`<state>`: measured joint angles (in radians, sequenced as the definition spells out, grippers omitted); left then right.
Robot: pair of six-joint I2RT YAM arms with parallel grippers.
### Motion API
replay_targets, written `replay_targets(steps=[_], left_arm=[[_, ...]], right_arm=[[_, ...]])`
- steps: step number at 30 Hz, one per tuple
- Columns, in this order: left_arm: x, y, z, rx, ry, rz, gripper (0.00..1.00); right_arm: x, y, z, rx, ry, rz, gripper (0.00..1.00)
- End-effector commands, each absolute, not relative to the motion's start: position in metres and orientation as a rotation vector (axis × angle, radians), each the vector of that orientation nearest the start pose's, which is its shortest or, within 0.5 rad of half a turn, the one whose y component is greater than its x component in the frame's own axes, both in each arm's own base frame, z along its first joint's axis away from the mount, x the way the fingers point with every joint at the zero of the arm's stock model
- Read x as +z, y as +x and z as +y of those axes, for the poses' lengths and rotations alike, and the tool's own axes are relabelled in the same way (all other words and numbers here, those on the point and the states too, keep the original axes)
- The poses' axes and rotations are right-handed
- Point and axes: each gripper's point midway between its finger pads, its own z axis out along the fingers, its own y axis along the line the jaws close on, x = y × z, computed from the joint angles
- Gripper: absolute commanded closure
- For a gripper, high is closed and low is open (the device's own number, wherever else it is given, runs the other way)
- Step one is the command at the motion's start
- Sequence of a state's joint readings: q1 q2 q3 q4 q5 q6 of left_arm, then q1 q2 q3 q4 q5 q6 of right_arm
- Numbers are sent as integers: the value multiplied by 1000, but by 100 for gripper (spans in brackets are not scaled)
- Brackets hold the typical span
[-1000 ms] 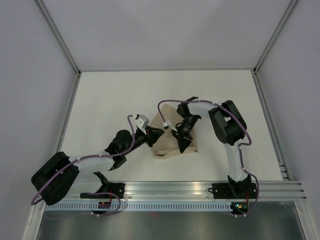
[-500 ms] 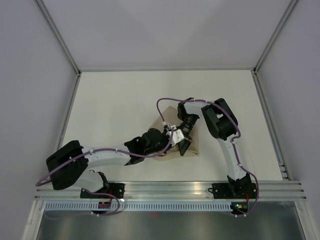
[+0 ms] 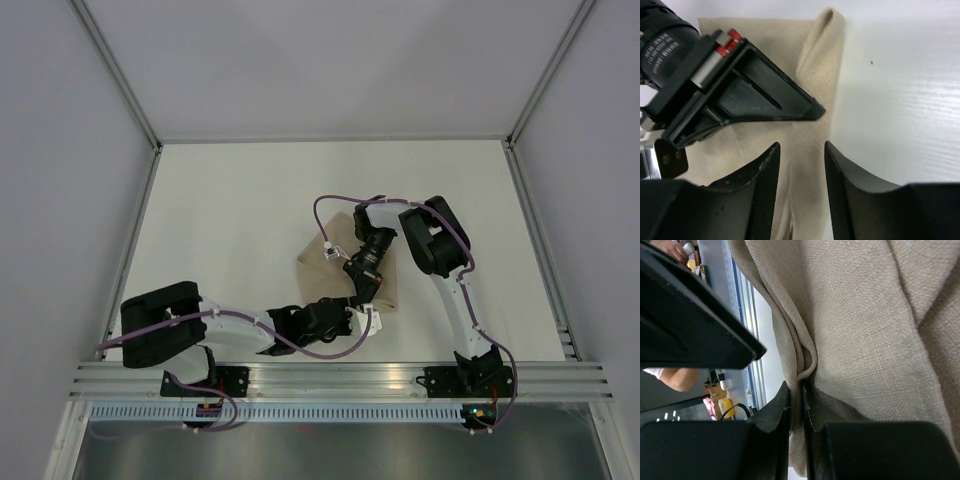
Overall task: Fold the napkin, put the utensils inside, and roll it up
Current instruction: Roll the napkin at the center of the board.
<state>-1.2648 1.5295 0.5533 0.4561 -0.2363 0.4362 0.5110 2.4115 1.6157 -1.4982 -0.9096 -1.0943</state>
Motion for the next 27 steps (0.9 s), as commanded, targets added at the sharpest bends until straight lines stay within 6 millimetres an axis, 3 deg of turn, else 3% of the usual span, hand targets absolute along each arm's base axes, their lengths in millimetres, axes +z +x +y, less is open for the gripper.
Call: replay_targets(steps=[1,9,23,26,27], left_arm=[[62,180,-348,-144,1402,1398,52],[54,177,-347,-33,1368,1324,46],[25,165,-362,31,1456,1284,52],[21,161,-365,1,1488,1293,58],[18,160,-362,-4,1495,1314,66]], right_arm=[[-14,196,235,1662,-1846,2463,99],[-18,199,235,1621,-1828,2508,100],[-21,198,231,1620,-1822,2536,100],[-21,198,231,1622,-1818,2537,100],[-20,199,232,1621,-1816,2536,100]])
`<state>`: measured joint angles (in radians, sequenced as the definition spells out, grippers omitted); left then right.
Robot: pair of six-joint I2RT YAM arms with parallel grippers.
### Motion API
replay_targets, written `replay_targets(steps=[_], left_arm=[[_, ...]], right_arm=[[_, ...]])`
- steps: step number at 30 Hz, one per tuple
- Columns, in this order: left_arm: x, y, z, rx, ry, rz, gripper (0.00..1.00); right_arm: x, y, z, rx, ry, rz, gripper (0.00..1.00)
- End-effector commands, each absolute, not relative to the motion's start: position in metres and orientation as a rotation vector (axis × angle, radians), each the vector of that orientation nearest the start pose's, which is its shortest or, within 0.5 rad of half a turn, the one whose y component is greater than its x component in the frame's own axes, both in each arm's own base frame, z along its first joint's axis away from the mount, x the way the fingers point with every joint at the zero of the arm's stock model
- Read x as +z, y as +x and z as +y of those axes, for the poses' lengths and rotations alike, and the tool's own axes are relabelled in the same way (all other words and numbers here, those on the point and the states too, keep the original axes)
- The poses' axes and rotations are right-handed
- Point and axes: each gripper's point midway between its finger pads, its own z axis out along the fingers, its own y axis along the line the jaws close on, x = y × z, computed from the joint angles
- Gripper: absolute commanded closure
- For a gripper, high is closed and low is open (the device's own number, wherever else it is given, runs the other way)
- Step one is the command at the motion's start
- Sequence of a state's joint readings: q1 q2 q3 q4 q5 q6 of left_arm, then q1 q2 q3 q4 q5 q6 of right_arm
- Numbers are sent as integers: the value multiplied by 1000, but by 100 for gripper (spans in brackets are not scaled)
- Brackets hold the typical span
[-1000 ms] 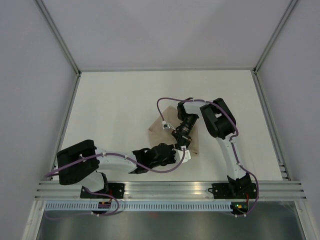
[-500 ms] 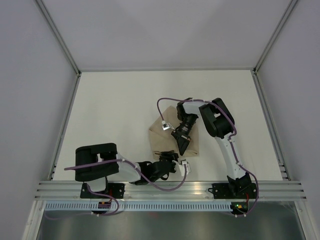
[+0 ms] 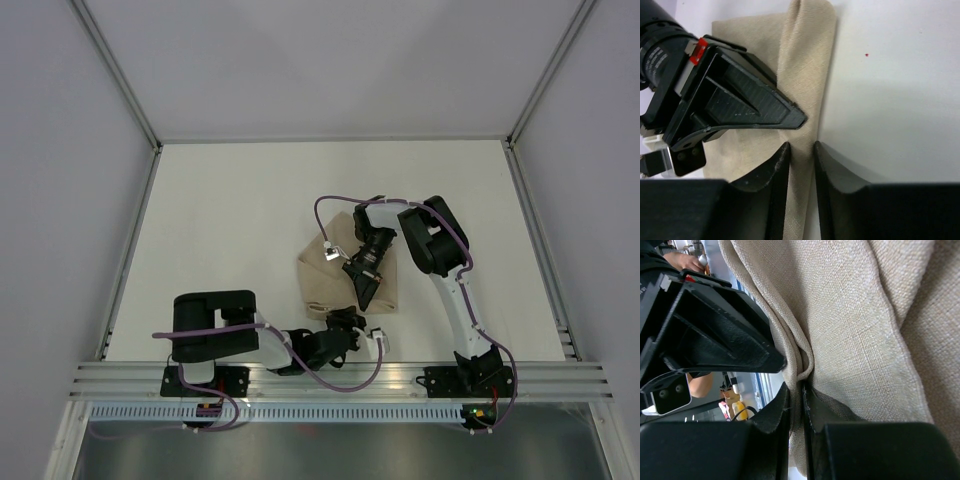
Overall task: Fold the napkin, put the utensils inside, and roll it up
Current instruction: Roll the napkin at the center of the board.
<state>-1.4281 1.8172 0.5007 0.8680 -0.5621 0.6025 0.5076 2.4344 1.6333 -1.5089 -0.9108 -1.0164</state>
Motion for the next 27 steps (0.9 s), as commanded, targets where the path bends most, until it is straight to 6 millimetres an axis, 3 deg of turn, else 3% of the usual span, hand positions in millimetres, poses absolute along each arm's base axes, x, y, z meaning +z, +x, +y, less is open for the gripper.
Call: replay_targets(steps=[1,13,16,20,23,27], left_arm=[[17,160,-363,-17,1501,1320,70],[7,148,-363,-220,1592,1456,94],[6,146,-364,-287,1609,1499,98],[10,143,-367,-409,1598,1578,98],[14,144,-366,-492,1580,1634,98],[19,142,-364,-604,1561,1702,98]], right_arm=[[-21,199,231,1622,-1815,2540,100],[-20,198,232,1636,-1809,2532,97],[-18,198,233,1636,-1794,2528,84],[-10,207,239,1600,-1752,2482,56],[5,217,242,1584,-1710,2441,47],[23,239,244,1525,-1589,2432,43]])
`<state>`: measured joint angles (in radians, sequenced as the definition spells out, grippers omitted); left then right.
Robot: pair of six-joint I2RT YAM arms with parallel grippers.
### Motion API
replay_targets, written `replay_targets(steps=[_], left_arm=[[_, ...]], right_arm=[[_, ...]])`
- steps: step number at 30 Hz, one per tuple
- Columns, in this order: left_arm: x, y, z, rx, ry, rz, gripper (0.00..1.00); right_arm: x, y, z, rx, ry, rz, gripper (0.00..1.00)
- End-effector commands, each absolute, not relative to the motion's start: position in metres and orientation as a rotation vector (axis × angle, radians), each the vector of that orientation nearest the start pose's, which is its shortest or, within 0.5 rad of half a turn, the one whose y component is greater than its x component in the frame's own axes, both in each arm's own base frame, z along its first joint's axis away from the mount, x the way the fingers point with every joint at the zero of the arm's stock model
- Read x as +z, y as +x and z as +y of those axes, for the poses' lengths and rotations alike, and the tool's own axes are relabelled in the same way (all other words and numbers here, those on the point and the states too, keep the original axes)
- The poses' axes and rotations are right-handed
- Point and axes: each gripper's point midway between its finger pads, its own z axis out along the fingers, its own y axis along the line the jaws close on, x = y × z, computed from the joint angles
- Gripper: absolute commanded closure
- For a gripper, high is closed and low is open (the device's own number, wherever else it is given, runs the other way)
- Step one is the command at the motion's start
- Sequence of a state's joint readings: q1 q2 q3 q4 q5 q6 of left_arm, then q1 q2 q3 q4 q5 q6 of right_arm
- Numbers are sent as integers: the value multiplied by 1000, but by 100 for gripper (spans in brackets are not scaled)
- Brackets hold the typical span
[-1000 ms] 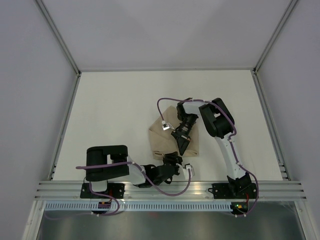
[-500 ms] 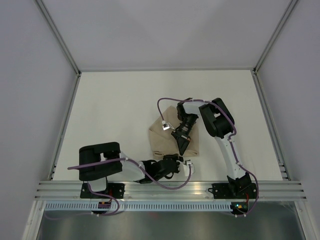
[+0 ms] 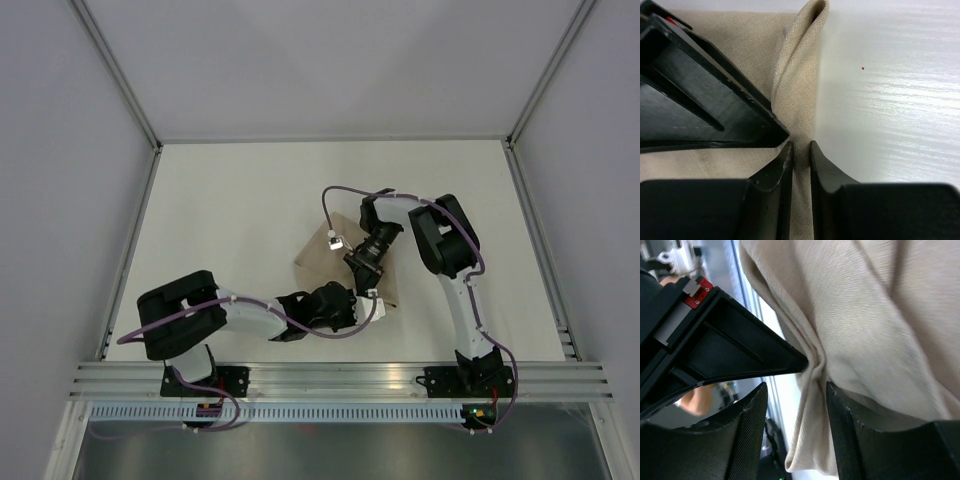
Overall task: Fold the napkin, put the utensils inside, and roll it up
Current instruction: Roll the napkin at the center of the board.
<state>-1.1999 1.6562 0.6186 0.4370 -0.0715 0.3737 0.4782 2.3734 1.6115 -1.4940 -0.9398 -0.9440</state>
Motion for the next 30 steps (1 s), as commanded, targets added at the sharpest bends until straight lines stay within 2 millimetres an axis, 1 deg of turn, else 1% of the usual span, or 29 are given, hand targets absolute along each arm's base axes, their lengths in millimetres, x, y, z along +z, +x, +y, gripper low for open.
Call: replay_targets(steps=[1,2,3,4,5,6,7,8,10,11,12,13,14,15,16,17,18,19,20,21,22,23,24,25,26,27,28,29,30], left_arm=[[20,143,-363,-643,1548,1722,98],[23,143,-364,-661,1542,1731,98],[22,143,-362,-678,1541,1753,98],[23,143,-361,-726,1523,1782,98],[25,144,-361,-745,1516,1791,98],[27,144,-360,-764,1507,1798,98],[29,143,-360,-811,1494,1811,98],[31,144,-360,-832,1479,1821,98],[34,145,-359,-915,1444,1845,98],[35,146,-359,-942,1427,1856,98],[33,147,-358,-963,1413,1874,98],[36,148,-358,-1013,1392,1883,98],[36,149,-358,-1035,1379,1890,98],[36,153,-356,-1054,1353,1901,98],[39,150,-359,-1114,1342,1879,98],[39,148,-359,-1160,1304,1907,98],[40,149,-359,-1194,1282,1911,98],[39,149,-360,-1261,1245,1926,98],[40,151,-360,-1294,1224,1926,98],[38,151,-360,-1324,1204,1935,98],[39,151,-358,-1389,1162,1961,98],[38,155,-360,-1420,1143,1942,98],[40,154,-359,-1469,1106,1959,98],[38,155,-358,-1485,1088,1961,98],[34,157,-359,-1503,1071,1958,98],[35,161,-357,-1531,1020,1978,98],[32,159,-354,-1556,997,1993,98],[31,163,-354,-1570,973,1981,98],[29,164,-349,-1597,922,2012,98]], right_arm=[[24,248,246,1498,-1564,2413,43],[31,253,245,1473,-1547,2395,43],[34,260,242,1457,-1481,2426,43],[36,271,242,1424,-1454,2399,43],[45,277,240,1401,-1420,2384,43],[49,286,234,1384,-1353,2402,43],[53,297,233,1357,-1319,2379,43],[63,306,225,1329,-1267,2359,43],[73,322,217,1276,-1208,2333,43],[83,331,206,1224,-1175,2315,43],[87,335,200,1189,-1164,2306,43],[92,344,194,1132,-1171,2267,43],[102,344,187,1075,-1171,2238,43],[102,351,174,989,-1151,2243,43],[112,354,168,913,-1180,2175,42],[116,354,161,868,-1194,2154,42],[119,351,159,836,-1221,2127,42],[135,348,157,791,-1248,2062,42],[130,339,155,781,-1291,2034,41],[133,333,156,773,-1314,2004,41],[143,328,155,741,-1330,1959,40],[134,316,156,738,-1389,1935,41],[133,308,157,730,-1424,1915,41],[139,301,158,694,-1454,1876,41],[128,285,162,707,-1499,1869,41],[126,279,163,689,-1547,1823,41],[133,270,165,665,-1576,1771,40],[124,255,168,681,-1612,1761,40],[130,248,170,648,-1644,1703,40]])
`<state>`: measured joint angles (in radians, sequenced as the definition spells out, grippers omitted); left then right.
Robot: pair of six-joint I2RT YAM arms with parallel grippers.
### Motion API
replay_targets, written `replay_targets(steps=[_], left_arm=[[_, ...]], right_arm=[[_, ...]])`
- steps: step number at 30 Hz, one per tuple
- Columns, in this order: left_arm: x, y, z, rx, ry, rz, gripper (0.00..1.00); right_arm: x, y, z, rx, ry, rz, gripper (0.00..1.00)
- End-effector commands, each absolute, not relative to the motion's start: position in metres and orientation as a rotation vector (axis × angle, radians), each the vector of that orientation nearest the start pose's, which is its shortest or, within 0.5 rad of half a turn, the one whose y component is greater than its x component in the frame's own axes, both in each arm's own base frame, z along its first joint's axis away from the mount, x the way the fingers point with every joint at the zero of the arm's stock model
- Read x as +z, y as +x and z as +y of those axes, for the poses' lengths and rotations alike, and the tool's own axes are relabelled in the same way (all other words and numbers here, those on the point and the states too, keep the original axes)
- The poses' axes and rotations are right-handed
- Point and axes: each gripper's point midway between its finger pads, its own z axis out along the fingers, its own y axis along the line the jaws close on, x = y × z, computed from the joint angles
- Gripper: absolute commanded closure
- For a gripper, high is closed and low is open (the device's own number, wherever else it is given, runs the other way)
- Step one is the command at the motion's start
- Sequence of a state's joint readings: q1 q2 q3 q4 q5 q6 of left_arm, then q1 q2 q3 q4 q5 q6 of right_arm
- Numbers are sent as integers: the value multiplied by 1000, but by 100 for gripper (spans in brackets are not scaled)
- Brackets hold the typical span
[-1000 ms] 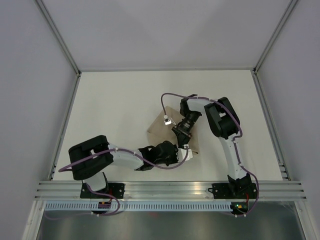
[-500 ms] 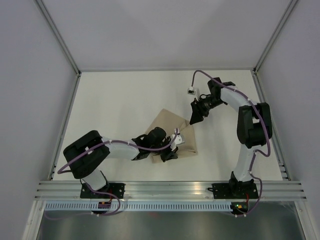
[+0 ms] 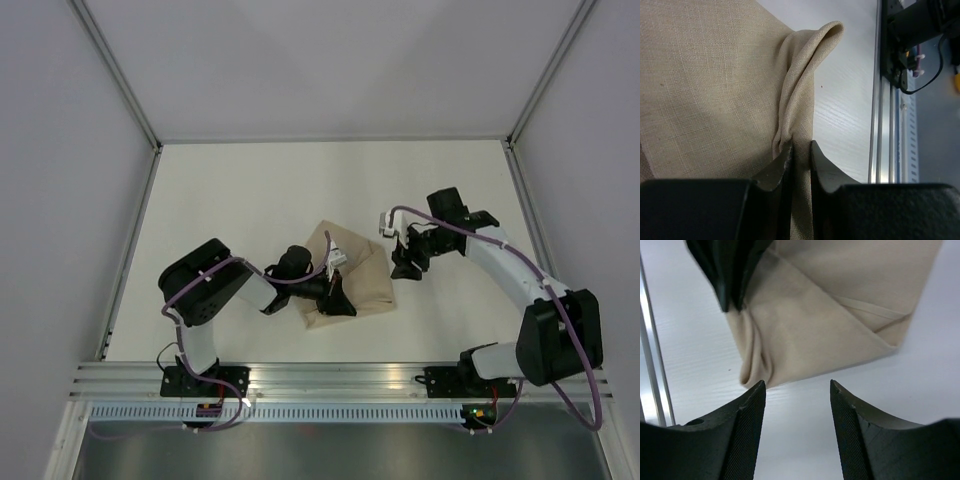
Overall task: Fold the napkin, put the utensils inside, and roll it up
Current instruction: Roll the napkin at the center of the board.
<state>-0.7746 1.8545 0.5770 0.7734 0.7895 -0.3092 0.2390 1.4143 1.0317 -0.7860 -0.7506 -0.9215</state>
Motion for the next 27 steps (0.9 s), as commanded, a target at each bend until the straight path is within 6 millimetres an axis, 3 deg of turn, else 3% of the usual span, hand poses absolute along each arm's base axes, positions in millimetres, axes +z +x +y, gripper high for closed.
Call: replay_targets(steps=[1,5,13,20,27], left_arm=[[29,165,-348,-1609,901,2012,98],[29,169,-348,-1621,848,2011,98],[22,169,-349,-1652,786,2032,98],[14,165,-346,-1659,760,2056,98],[11,163,-343,-1652,765,2061,98]], right_arm=[[123,237,169,646,-1674,1697,39],[112,206,184,609,-1782,1595,38],[70,171,197,580,-1924,1493,39],[48,173,205,452,-1951,1455,41],[30,189,214,239,-1959,1362,42]])
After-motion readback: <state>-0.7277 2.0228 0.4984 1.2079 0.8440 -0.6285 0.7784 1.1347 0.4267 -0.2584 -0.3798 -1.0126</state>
